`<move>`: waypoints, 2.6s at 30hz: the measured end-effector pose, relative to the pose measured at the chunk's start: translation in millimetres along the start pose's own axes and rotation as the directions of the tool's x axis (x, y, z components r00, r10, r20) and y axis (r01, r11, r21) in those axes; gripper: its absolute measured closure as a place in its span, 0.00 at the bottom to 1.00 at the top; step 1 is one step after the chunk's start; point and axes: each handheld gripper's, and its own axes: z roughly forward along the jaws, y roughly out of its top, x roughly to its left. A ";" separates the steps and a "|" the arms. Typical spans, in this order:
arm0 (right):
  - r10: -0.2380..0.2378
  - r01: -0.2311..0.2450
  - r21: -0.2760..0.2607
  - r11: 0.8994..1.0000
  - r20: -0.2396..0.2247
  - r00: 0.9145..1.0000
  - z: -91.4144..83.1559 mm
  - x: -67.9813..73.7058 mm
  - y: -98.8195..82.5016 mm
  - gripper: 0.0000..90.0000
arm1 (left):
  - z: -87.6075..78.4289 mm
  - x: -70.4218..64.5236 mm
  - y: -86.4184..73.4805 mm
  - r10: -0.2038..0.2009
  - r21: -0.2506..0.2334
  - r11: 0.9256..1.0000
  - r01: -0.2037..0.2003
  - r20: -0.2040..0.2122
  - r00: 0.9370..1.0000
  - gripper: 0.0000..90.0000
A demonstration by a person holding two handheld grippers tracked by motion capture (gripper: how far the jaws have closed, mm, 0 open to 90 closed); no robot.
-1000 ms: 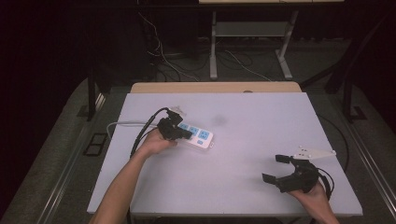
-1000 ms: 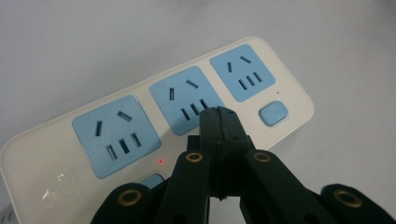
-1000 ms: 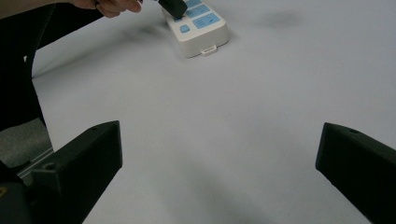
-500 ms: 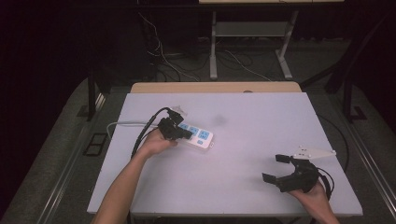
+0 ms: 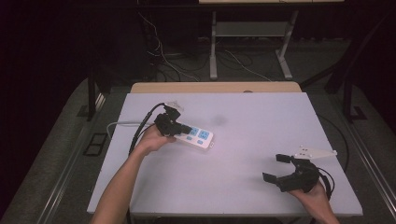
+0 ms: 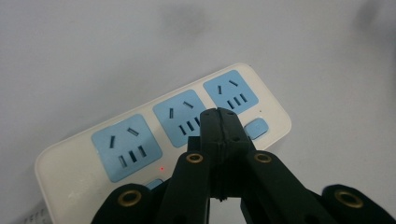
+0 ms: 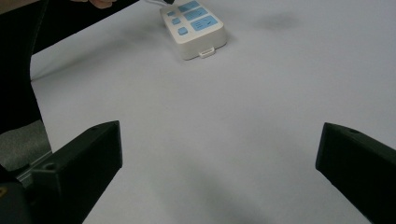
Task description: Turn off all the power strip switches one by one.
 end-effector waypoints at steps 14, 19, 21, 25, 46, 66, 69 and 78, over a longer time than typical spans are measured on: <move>0.001 -0.001 -0.001 1.000 0.002 1.000 0.1 0.3 0.1 0.00 | -27.8 10.3 2.8 -0.010 -0.017 1.000 0.009 -0.055 0.998 1.00; 0.001 -0.001 0.000 1.000 0.001 1.000 0.0 0.6 0.0 0.00 | -26.3 16.9 -3.0 -0.020 -0.010 1.000 0.019 -0.071 0.997 1.00; 0.000 0.000 0.000 1.000 0.001 1.000 0.0 0.2 0.0 0.00 | -25.5 19.6 -5.4 -0.027 -0.010 1.000 0.026 -0.077 0.997 1.00; 0.001 -0.001 0.001 1.000 0.001 1.000 0.0 0.2 -0.1 0.00 | -22.4 22.4 -9.2 -0.036 -0.009 0.999 0.036 -0.078 0.996 1.00; 0.000 0.000 0.002 1.000 0.001 1.000 -0.1 0.6 -0.3 0.00 | -2.2 24.8 -19.4 -0.034 0.043 0.998 0.036 -0.062 0.998 1.00; -0.004 0.004 0.000 1.000 0.003 1.000 -1.1 1.7 -0.3 0.00 | 2.4 27.7 -24.7 -0.048 0.045 0.998 0.051 -0.065 0.997 1.00; -0.007 0.007 -0.002 1.000 0.003 1.000 -1.2 2.0 -0.3 0.00 | 2.8 25.8 -24.3 -0.038 0.047 0.998 0.042 -0.076 0.996 1.00; -0.013 0.013 -0.007 1.000 0.003 1.000 -1.9 3.5 0.0 0.00 | 3.7 26.3 -24.0 -0.065 0.055 0.996 0.070 -0.078 0.995 1.00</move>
